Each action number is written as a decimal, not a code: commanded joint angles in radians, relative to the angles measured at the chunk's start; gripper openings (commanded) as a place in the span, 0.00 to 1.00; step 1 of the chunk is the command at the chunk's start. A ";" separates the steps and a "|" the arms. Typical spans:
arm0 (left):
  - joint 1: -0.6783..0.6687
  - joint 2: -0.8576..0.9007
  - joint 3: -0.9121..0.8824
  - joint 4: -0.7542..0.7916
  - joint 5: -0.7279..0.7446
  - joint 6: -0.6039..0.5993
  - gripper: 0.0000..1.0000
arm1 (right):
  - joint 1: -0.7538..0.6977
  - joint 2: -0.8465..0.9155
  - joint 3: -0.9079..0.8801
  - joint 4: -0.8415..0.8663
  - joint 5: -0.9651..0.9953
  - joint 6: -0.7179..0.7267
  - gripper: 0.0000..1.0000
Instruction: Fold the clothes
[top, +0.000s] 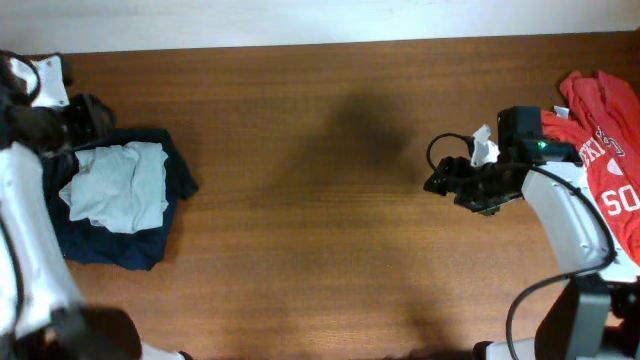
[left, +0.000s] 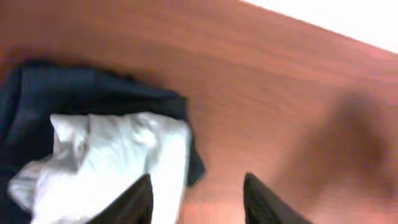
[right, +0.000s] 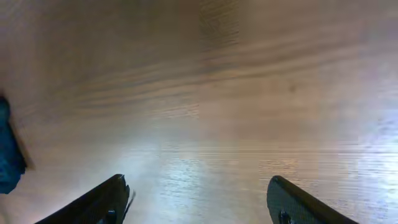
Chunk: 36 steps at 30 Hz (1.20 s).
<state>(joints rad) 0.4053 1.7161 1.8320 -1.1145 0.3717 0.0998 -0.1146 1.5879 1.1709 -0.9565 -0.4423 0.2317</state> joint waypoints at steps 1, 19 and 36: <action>-0.060 -0.113 0.052 -0.182 0.080 0.333 0.51 | -0.005 -0.126 0.146 -0.031 0.014 -0.084 0.77; -0.391 -0.364 0.052 -0.337 -0.102 0.195 0.99 | -0.004 -0.750 0.357 -0.246 0.207 -0.217 0.98; -0.391 -0.351 0.052 -0.338 -0.080 0.192 0.99 | -0.005 -0.783 0.357 -0.416 0.207 -0.217 0.98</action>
<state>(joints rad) 0.0189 1.3651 1.8812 -1.4548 0.2798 0.3054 -0.1146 0.8032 1.5204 -1.3693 -0.2291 0.0216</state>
